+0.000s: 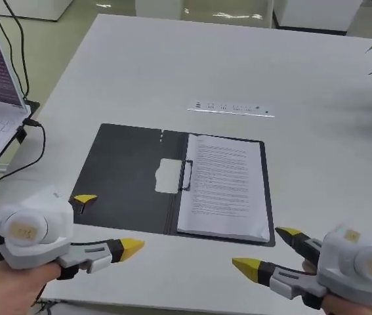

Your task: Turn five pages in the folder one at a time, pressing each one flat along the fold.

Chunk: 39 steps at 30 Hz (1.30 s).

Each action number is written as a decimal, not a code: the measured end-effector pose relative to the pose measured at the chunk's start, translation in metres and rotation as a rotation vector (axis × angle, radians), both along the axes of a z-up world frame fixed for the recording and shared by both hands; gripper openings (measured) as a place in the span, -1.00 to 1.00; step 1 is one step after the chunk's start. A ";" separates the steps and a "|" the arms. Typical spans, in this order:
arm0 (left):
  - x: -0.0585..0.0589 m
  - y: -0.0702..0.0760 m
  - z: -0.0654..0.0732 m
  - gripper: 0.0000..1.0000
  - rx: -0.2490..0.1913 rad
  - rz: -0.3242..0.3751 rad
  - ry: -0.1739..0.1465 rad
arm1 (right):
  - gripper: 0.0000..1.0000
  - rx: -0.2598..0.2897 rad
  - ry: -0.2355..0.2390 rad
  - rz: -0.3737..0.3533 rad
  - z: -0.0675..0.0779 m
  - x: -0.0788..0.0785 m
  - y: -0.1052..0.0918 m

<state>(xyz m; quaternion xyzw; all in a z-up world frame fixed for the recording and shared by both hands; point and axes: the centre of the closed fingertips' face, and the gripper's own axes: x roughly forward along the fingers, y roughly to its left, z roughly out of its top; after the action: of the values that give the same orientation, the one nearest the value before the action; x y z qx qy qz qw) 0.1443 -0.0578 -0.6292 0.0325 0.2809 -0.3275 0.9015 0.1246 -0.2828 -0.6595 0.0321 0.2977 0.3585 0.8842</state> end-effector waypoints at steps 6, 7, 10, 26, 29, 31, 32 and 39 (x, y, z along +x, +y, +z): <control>0.006 -0.005 -0.001 0.52 -0.005 -0.017 0.003 | 0.50 -0.005 0.008 -0.008 -0.003 -0.004 -0.004; 0.007 -0.007 -0.001 0.52 -0.006 -0.024 0.003 | 0.49 -0.003 0.009 -0.017 -0.003 -0.003 -0.006; 0.009 -0.011 -0.003 0.51 0.003 -0.046 0.007 | 0.49 0.002 0.014 -0.036 -0.004 -0.003 -0.011; 0.047 -0.064 -0.004 0.46 -0.014 -0.173 0.013 | 0.47 0.012 0.023 -0.086 -0.006 -0.007 -0.023; 0.053 -0.079 -0.005 0.45 -0.014 -0.207 0.013 | 0.47 0.012 0.022 -0.092 -0.005 -0.007 -0.026; 0.056 -0.088 -0.005 0.45 -0.010 -0.232 0.012 | 0.47 0.014 0.020 -0.100 -0.004 -0.007 -0.029; 0.057 -0.092 -0.006 0.44 -0.010 -0.242 0.012 | 0.47 0.015 0.020 -0.102 -0.003 -0.006 -0.030; 0.067 -0.118 -0.013 0.44 0.009 -0.286 0.020 | 0.47 0.016 0.022 -0.111 -0.004 -0.006 -0.032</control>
<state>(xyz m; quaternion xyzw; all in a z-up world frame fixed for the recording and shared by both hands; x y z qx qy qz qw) 0.2116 -0.1757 -0.6424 0.0730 0.2840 -0.4519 0.8425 0.1184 -0.3148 -0.6640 0.0593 0.3022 0.3108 0.8992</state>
